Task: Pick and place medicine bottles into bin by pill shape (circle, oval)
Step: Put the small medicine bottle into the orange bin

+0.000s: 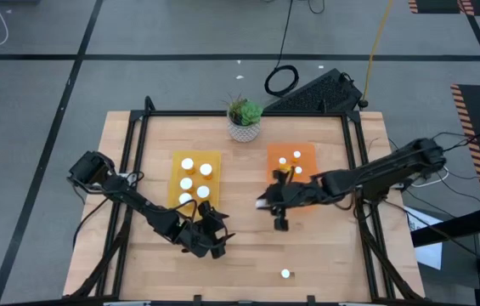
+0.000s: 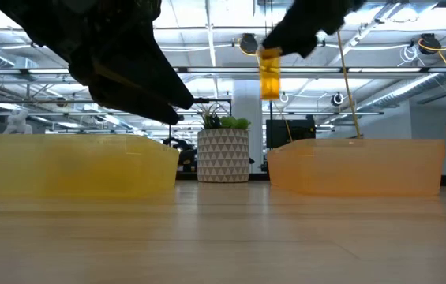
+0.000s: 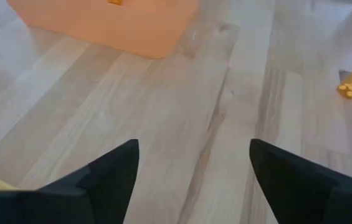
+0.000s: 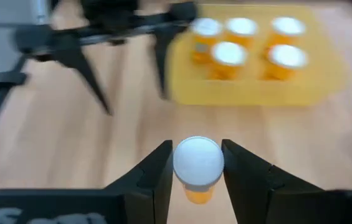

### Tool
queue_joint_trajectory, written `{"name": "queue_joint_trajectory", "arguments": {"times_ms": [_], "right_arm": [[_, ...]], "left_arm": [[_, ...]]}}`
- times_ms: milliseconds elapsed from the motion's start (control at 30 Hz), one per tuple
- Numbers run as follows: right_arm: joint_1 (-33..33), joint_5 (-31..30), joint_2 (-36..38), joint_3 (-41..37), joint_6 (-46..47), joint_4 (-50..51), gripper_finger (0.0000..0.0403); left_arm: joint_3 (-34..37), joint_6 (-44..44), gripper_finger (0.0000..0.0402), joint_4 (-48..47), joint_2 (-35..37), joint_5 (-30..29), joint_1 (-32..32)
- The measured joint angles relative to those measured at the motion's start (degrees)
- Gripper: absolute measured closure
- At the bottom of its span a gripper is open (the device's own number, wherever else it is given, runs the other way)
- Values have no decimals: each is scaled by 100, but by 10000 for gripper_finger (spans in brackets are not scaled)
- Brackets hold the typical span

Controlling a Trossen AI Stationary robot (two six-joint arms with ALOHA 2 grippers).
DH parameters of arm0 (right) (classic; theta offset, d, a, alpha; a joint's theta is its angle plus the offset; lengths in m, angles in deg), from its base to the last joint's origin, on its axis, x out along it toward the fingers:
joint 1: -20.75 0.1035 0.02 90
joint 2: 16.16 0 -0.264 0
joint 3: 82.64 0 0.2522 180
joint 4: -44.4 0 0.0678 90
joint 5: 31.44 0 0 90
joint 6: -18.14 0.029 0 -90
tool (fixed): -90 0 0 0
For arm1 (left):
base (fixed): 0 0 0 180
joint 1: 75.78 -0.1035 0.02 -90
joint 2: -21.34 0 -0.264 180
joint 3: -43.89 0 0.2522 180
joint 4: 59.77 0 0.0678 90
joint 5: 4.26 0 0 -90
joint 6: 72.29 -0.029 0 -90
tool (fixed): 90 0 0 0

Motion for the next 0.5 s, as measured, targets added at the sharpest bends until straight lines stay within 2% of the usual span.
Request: {"name": "queue_joint_trajectory", "arguments": {"times_ms": [200, 367, 500], "right_arm": [[-338, -654, 1079, -1248, 345, -20, 283], [-799, -653, 1670, -2272, 531, -448, 283], [-1136, -646, 1854, -2871, 536, -952, 283]], "left_arm": [[0, -3, 114, 110, 1, 3, 0], [0, -17, 121, 208, 2, 4, 0], [0, -14, 122, 208, 1, 4, 1]]}}
